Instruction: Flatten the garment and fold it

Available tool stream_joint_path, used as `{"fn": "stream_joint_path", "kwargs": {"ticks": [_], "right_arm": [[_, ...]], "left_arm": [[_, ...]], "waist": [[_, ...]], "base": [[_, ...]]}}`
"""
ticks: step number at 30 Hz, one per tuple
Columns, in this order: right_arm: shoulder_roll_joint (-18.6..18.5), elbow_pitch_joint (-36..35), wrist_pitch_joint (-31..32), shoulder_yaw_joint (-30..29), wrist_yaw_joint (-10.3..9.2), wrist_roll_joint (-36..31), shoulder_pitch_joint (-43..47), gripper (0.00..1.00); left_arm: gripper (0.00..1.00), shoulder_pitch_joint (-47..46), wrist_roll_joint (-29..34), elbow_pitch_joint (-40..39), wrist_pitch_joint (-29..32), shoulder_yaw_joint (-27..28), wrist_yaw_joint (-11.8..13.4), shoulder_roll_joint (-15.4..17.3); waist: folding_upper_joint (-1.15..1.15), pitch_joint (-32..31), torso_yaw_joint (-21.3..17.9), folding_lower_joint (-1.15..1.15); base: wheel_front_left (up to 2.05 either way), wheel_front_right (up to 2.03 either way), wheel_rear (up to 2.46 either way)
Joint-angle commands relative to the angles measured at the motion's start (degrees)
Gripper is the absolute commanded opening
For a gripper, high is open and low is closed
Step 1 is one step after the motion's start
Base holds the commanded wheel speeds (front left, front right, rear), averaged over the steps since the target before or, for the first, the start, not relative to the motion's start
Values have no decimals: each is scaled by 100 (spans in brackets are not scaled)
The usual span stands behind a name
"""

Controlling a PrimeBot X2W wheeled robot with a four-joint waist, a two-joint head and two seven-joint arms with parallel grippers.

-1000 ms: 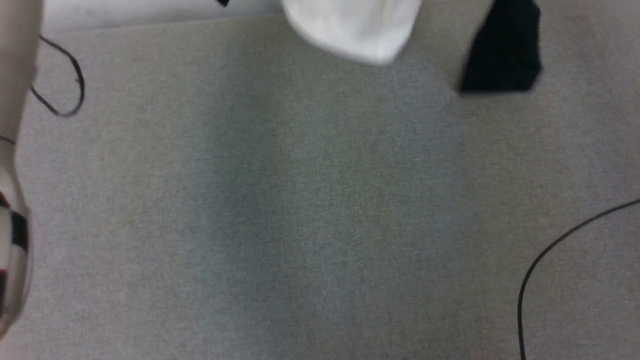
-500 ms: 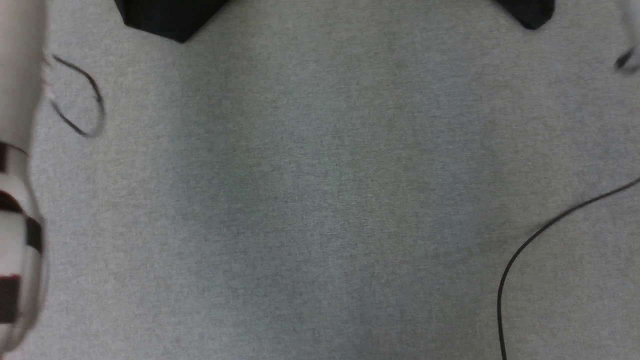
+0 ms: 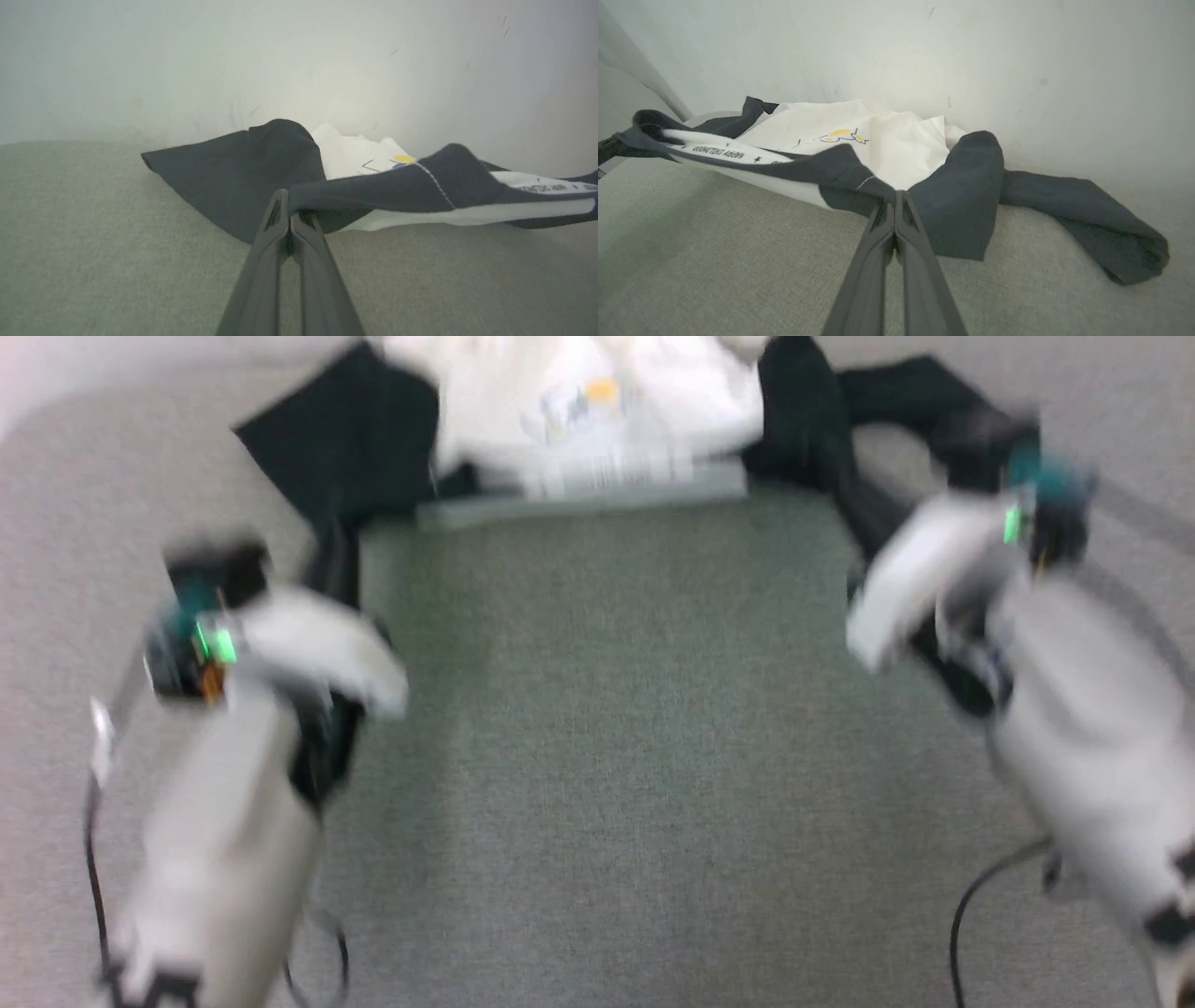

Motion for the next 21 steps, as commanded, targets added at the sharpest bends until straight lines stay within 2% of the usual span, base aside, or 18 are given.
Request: {"fn": "stream_joint_path", "kwargs": {"ticks": [1,7,13,17,21], "right_arm": [[-202,-143,-60,-65,-38,160,441,0],[-647,-987,-47,-419,-38,257,2154,0],[-837,-2044,426,-1413,-38,-21,3943,0],[-598,-2980,1015,-2495,-38,-512,5239,0],[74,-4185,1961,-3516,-38,-1244,6536,0]], "left_arm": [[0,496,92,-280,-27,91,139,102],[0,2374,208,-1670,84,51,590,370],[0,3885,150,-3158,719,-23,1192,754],[0,4718,77,-3982,1157,-65,1546,989],[0,5373,-74,-4538,1483,-78,1787,1135]], "waist": [[0,-702,65,1],[0,-1268,46,1],[0,-1620,-2,1],[0,-1764,-31,1],[0,-1845,-41,1]], "base": [[0,0,0],[0,0,0],[0,0,0],[0,0,0],[0,0,0]]}}
